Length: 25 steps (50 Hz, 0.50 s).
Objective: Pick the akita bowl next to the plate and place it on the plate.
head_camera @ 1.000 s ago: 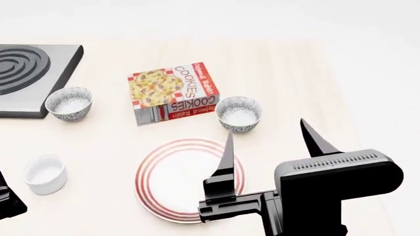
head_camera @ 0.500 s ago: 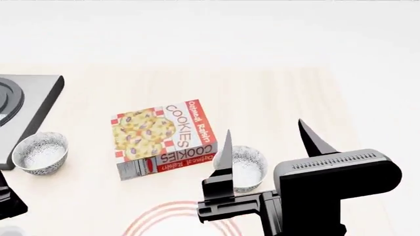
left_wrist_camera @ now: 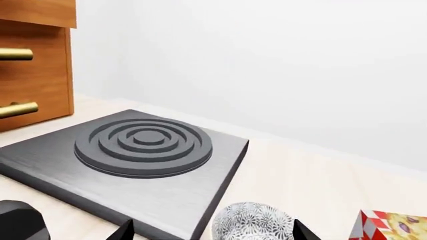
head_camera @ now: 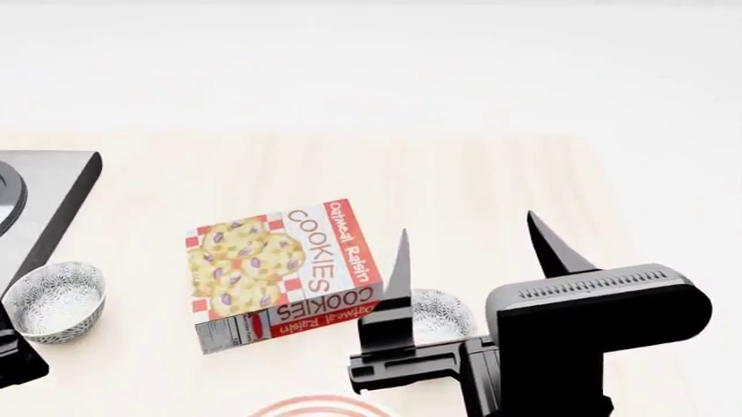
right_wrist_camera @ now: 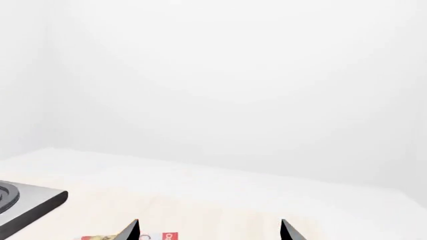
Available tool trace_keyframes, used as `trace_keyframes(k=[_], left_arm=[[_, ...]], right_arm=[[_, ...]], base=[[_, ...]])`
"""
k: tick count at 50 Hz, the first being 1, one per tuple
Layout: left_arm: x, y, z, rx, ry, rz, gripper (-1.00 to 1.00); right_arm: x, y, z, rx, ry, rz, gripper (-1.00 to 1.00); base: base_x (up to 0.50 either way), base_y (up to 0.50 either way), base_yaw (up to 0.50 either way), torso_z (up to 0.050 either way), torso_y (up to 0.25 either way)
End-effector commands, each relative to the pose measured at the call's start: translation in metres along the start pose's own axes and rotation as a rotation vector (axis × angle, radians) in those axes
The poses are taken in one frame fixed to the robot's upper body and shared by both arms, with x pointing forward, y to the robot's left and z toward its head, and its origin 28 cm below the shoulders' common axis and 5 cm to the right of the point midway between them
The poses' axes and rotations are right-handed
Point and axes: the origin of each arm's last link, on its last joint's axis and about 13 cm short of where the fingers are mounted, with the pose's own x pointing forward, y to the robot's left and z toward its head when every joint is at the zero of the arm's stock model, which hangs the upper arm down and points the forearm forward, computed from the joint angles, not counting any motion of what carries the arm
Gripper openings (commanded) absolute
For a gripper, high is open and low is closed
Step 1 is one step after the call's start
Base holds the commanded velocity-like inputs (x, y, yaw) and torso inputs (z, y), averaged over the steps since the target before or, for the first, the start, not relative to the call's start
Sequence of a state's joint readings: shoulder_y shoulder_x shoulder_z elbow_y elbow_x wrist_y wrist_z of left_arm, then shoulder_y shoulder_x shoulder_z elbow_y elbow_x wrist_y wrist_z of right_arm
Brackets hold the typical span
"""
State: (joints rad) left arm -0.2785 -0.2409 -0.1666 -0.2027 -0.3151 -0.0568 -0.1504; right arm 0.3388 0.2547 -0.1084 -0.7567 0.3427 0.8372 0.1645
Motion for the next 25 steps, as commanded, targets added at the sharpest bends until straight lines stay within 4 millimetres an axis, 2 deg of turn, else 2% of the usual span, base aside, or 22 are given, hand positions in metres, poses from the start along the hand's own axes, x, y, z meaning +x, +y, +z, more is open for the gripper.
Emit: trace_keyframes(k=[1,11,17,25], left_arm=[[0.0,0.0,0.0,0.001,0.0,0.001,1.0],[-0.002,0.0,0.003,-0.001,0.002,0.004,1.0],[-0.002,0.0,0.004,-0.002,0.003,0.007,1.0],[-0.001,0.0,0.003,-0.003,0.003,0.01,1.0]], right_arm=[[0.002,-0.003,-0.004,0.023,0.02,-0.04,1.0],[0.018,-0.012,-0.012,0.086,0.174,-0.091,1.0],[0.039,-0.021,-0.026,-0.03,0.28,-0.162,1.0],[0.067,-0.03,-0.025,0.036,0.333,-0.151,1.0]], base=[[0.0,0.0,0.0,0.0,0.0],[0.0,0.0,0.0,0.0,0.0],[0.0,0.0,0.0,0.0,0.0],[0.0,0.0,0.0,0.0,0.0]])
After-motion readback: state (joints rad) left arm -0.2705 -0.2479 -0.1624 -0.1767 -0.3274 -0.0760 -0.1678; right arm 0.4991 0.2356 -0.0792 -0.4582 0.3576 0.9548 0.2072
